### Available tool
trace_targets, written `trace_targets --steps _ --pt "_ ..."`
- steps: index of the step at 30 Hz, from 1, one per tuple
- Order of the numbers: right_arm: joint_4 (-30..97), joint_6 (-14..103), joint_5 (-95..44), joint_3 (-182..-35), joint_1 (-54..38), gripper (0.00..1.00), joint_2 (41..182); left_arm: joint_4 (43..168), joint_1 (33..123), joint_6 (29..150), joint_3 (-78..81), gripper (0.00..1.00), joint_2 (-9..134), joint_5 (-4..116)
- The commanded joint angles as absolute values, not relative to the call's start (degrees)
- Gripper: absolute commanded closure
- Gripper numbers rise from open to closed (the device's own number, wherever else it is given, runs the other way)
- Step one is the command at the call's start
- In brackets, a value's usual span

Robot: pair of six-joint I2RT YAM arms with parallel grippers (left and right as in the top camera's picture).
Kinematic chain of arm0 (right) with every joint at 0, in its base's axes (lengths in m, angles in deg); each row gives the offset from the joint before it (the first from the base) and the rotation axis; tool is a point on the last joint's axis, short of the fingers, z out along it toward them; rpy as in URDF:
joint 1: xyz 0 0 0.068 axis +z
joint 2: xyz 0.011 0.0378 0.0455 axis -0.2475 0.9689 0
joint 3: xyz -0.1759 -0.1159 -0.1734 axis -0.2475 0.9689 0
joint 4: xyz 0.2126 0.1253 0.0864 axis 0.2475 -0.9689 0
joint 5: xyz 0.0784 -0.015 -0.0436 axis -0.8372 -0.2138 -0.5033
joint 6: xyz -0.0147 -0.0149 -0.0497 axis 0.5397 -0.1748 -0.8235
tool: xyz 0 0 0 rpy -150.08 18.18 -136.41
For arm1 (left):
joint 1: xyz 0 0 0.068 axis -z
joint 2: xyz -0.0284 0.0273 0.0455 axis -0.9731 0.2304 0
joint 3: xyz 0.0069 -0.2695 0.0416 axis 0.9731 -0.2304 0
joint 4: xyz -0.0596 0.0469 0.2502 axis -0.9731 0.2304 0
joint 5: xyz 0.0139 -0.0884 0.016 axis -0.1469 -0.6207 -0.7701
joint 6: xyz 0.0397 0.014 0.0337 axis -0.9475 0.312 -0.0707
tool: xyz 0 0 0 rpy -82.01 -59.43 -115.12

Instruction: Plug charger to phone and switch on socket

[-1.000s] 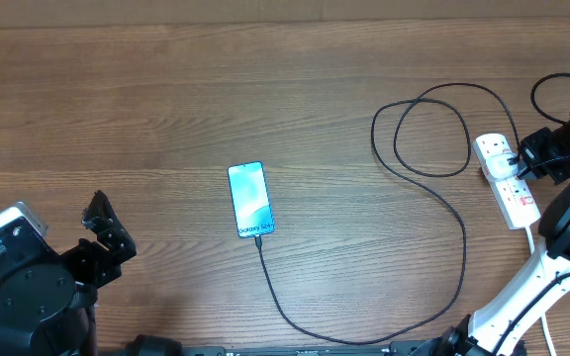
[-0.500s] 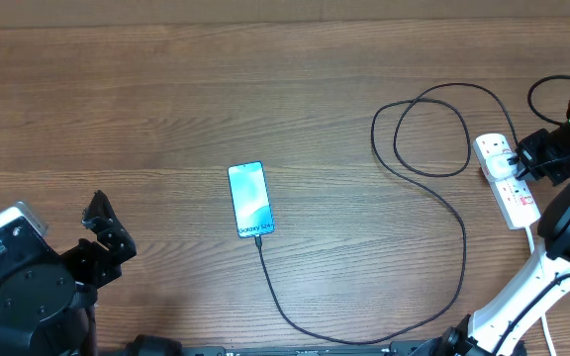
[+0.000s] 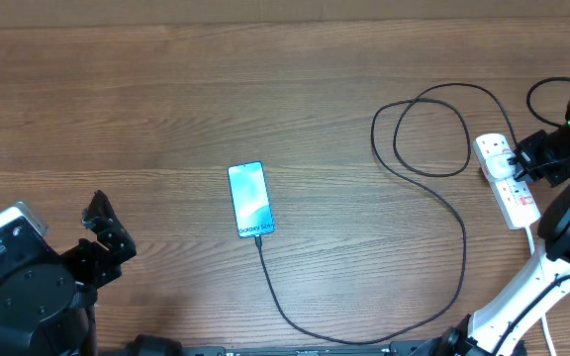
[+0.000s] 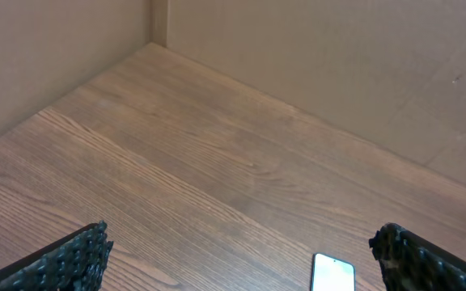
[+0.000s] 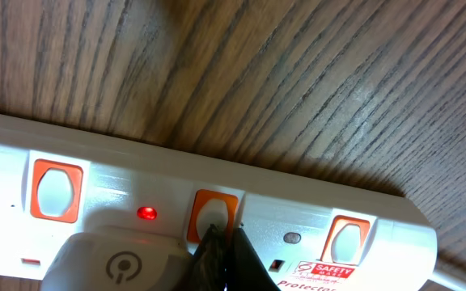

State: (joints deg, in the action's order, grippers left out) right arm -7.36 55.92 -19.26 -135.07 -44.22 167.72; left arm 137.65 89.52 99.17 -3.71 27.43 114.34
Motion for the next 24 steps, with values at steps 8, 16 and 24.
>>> trace_targets --steps 8,16,24 --pt "-13.24 58.33 -19.11 -138.91 -43.3 0.96 167.08 137.63 89.83 98.05 -3.8 0.0 27.19 115.52" --pt "-19.21 60.95 -17.32 -149.12 -45.0 0.96 153.57 137.63 89.35 98.05 -3.8 0.01 27.17 115.45" --pt "-11.49 62.39 -28.27 -149.3 -44.57 0.96 130.12 137.63 80.5 98.05 -3.8 0.01 24.94 115.17"
